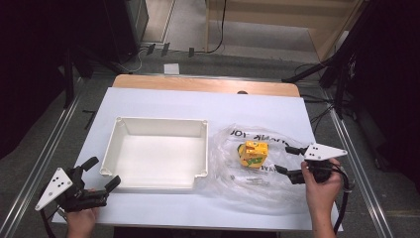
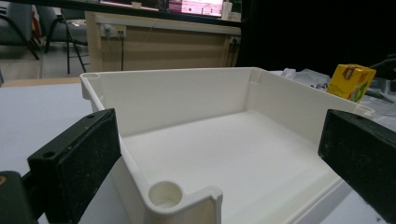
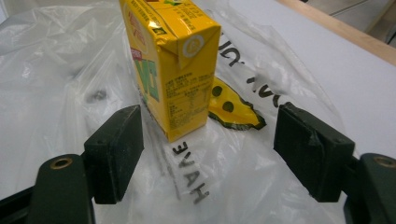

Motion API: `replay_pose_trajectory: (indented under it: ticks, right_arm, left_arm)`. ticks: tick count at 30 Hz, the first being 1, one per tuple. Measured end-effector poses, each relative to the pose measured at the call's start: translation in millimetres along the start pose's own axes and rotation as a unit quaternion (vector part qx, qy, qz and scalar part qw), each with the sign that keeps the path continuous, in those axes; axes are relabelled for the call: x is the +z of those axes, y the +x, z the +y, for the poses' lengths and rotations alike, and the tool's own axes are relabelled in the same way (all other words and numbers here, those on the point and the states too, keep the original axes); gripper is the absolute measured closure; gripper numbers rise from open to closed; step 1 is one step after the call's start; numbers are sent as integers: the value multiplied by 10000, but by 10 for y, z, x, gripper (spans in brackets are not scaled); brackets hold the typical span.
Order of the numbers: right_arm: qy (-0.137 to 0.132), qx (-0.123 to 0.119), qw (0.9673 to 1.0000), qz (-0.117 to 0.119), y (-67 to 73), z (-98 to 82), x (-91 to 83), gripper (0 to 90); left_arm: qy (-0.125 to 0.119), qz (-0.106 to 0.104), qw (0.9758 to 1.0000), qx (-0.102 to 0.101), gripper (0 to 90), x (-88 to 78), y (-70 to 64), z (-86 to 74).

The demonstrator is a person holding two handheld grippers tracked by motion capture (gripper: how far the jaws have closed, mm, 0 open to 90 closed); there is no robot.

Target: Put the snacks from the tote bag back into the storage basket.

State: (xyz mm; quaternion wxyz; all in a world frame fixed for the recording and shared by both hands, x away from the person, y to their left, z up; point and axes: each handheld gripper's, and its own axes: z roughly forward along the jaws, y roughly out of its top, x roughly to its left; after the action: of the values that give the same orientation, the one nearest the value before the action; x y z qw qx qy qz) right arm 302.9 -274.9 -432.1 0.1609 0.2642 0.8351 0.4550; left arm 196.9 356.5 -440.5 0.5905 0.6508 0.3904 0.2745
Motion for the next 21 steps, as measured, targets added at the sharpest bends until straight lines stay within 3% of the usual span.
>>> replay_pose_trajectory:
  ticks: [3,7,12,21]
  right_arm:
    - [132,-236,9994,222,6,72,39,251]
    - [222,-209,9988,382,-15,141,109,245]
    - [322,-309,9982,408,-23,241,172,254]
    - [794,-637,9931,589,-28,406,309,259]
  left_arm:
    - [12,-4,10000,7,0,3,-1,1]
    - [9,-8,10000,6,0,2,0,1]
    - [13,-18,10000,13,0,5,-2,2]
    - [19,-38,10000,13,0,8,-1,4]
